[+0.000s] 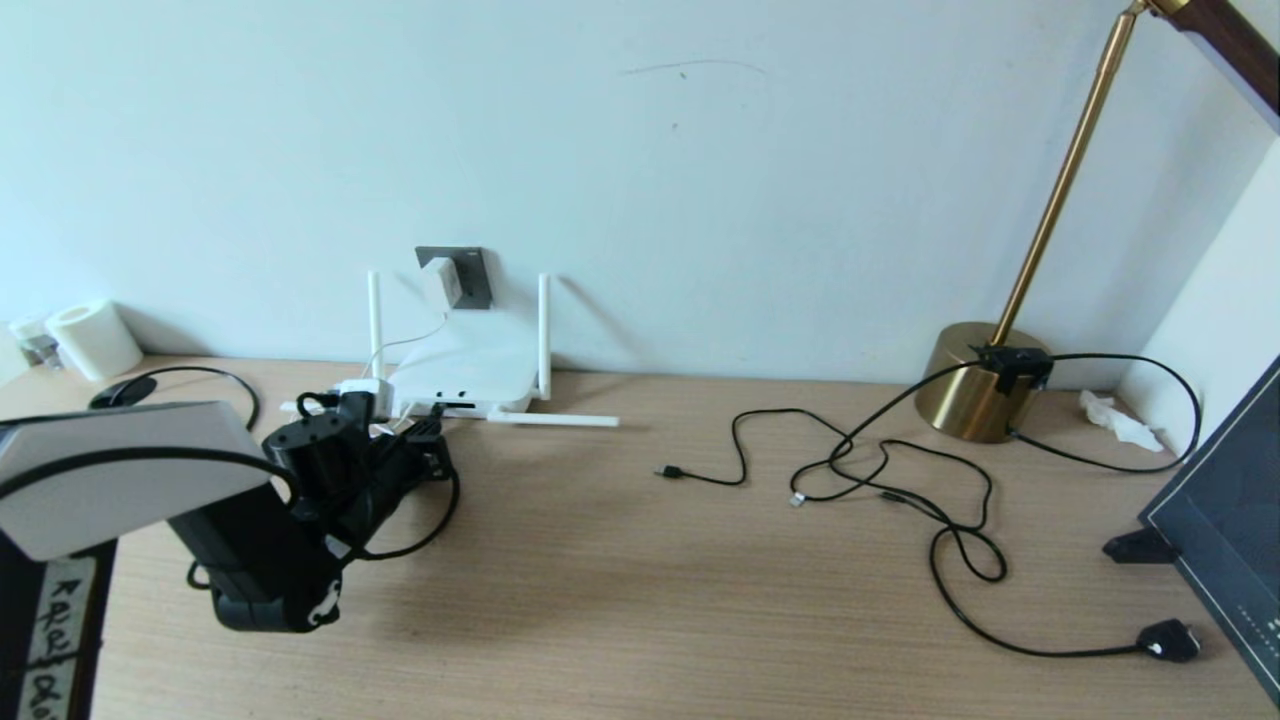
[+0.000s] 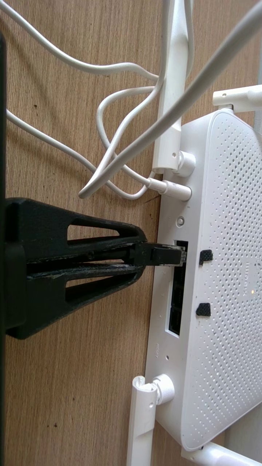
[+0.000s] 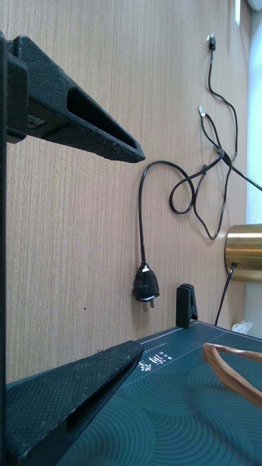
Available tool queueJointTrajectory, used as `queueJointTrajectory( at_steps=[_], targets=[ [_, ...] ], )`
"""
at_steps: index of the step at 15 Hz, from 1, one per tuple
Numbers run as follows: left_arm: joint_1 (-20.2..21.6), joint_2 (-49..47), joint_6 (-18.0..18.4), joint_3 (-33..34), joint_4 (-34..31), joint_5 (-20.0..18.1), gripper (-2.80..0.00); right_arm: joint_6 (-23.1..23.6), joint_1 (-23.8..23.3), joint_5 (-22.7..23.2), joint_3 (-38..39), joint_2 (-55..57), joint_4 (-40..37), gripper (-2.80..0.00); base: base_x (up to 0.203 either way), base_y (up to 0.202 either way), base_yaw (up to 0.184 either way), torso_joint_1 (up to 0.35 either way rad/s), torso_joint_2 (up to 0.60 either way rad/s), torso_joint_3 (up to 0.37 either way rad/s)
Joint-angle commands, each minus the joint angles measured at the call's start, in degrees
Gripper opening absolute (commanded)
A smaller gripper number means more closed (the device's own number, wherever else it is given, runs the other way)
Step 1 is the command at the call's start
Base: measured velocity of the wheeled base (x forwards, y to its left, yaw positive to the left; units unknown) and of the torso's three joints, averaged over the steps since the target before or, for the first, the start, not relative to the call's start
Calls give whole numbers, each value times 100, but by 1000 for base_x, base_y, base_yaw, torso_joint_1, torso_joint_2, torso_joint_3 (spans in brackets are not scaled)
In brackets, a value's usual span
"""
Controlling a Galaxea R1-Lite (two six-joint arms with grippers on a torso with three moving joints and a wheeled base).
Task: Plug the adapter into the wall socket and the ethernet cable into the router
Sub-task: Plug cable into router interface
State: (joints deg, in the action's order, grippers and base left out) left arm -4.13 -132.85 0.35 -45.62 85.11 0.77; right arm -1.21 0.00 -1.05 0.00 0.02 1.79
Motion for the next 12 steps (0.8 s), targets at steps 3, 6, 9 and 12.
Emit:
queueJointTrajectory(
  at_steps=[3, 6, 9, 12],
  targets=[
    [0, 15, 0, -52, 32, 11, -280, -2, 0, -1, 62, -2, 5, 0, 0, 0, 0, 0, 0, 0],
    [0, 40, 0, -52, 32, 11, -280, -2, 0, -1, 62, -2, 5, 0, 0, 0, 0, 0, 0, 0],
    [0, 57, 0, -52, 32, 11, -280, -2, 0, -1, 62, -2, 5, 0, 0, 0, 0, 0, 0, 0],
    [-6, 84, 0, -52, 32, 11, -280, -2, 0, -1, 62, -2, 5, 0, 0, 0, 0, 0, 0, 0]
  ],
)
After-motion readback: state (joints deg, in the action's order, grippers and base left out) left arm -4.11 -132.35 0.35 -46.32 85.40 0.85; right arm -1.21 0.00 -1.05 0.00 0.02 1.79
